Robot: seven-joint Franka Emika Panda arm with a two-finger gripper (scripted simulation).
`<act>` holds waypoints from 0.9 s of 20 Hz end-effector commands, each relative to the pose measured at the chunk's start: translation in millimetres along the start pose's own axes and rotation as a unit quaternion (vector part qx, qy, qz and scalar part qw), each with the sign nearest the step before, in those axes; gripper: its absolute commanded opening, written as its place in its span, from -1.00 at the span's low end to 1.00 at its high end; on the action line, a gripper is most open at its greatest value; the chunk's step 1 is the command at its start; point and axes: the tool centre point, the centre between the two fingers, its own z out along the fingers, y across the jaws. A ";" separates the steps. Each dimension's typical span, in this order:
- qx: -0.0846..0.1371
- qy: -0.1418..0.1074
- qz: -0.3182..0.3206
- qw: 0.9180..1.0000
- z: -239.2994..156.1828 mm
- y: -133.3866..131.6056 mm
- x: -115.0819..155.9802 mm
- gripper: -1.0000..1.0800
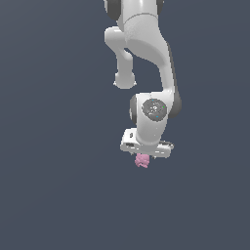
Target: Pick up the object and move it to a goal position.
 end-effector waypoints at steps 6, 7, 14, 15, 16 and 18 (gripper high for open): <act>0.000 0.000 0.001 1.000 35.0 -0.2 -0.7 0.92; 0.000 0.000 0.001 1.000 37.3 -0.3 -0.5 0.92; 0.000 0.000 0.001 1.000 38.9 -0.6 0.7 -1.00; 0.000 0.000 0.001 1.000 38.9 -0.6 0.7 -1.00; 0.000 0.000 0.001 1.000 38.9 -0.6 0.7 -1.00; 0.000 0.000 0.001 1.000 38.9 -0.6 0.7 -1.00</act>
